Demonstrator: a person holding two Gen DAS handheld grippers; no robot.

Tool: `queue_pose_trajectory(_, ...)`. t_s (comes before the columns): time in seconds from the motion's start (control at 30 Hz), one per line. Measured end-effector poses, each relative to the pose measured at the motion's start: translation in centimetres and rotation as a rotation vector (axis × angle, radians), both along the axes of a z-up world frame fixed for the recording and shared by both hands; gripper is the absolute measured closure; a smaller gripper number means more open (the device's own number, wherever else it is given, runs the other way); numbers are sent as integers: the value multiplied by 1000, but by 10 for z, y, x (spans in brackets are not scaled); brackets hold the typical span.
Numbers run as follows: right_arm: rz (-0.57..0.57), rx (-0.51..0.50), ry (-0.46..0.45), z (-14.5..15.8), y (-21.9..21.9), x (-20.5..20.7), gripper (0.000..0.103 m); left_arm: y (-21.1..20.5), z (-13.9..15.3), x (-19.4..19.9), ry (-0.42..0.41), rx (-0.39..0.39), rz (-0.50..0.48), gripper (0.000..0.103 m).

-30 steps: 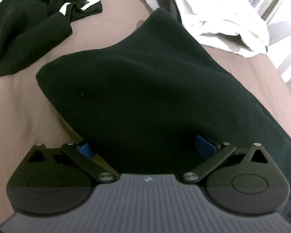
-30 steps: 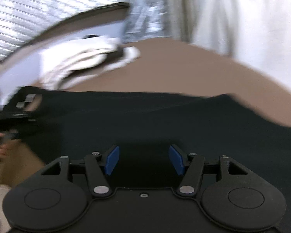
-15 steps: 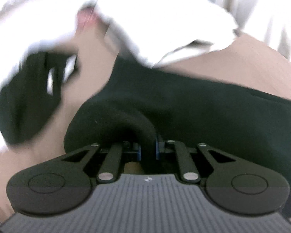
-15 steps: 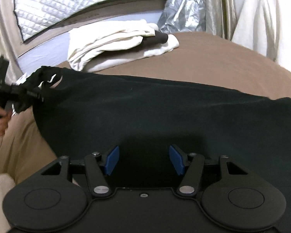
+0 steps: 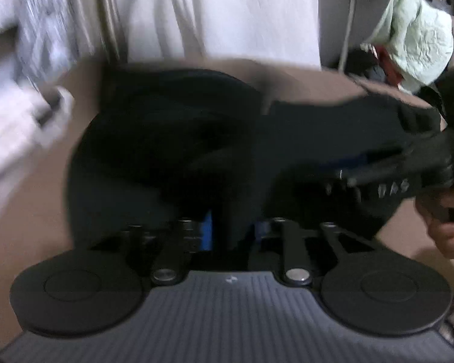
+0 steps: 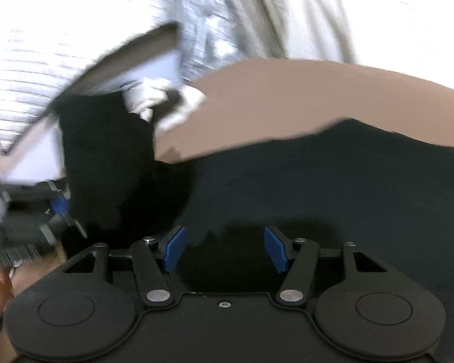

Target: Fold clothes

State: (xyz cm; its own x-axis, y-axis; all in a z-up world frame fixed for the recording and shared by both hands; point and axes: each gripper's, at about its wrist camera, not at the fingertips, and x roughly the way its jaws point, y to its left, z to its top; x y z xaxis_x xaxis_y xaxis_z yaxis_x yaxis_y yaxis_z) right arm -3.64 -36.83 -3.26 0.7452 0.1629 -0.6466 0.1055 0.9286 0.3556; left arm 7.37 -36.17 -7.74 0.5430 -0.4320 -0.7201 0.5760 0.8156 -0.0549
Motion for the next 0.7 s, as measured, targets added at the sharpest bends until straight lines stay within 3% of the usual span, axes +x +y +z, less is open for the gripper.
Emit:
queue_pose_trajectory(0.1,-51,49,67,-8,-13,-4,39,16,-7,5,45,-79,-5,58)
queue_pose_trajectory(0.13,-54,83,80,-11,-17,-4,39,24,-8,6,53,-110,-6,50)
queue_pose_trajectory(0.23,-93,204,112,-17,-31,-3,38,55,-1,5,19,-173,30,37)
queue_pose_trajectory(0.3,-114,328,124,-19,-40,-11,38,76,-1,2,-3,-180,64,36)
queue_pose_trajectory(0.43,-121,491,81,-17,-47,-37,21,118,-15,11,-1,-143,182,33)
queue_pose_trajectory(0.5,-156,471,46,-10,-46,-43,21,129,-29,13,39,-126,216,33)
queue_pose_trajectory(0.57,-187,354,-27,5,-38,-44,21,130,-44,13,95,-99,216,33)
queue_pose_trajectory(0.7,-72,188,-81,13,-7,-23,23,128,-60,7,117,-71,218,31)
